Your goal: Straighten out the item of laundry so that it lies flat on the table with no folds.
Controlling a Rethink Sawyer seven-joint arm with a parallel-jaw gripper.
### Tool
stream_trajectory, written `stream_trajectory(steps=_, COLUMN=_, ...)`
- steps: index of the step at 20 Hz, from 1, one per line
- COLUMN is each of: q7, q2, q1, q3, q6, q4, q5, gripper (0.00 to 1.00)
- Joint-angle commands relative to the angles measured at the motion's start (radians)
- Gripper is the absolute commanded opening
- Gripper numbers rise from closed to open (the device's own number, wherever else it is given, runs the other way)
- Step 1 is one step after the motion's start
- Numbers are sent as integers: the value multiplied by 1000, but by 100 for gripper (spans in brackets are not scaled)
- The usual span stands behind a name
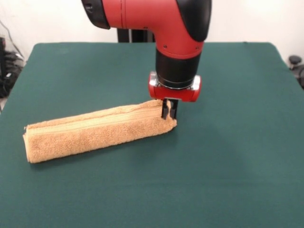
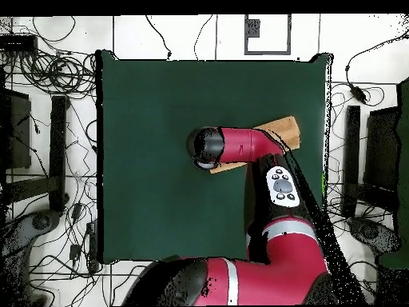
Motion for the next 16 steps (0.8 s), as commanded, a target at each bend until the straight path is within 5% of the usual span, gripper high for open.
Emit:
stream_trajectory(steps=1, q7=-28, q2=-29, q1=8, q3=82, q6=97, q4=129, q5=5, gripper=0)
stream_trajectory(steps=16, q7=-34, q2=-84, q1=-2, q3=90, q6=171, q4=161, q5=15, gripper=0)
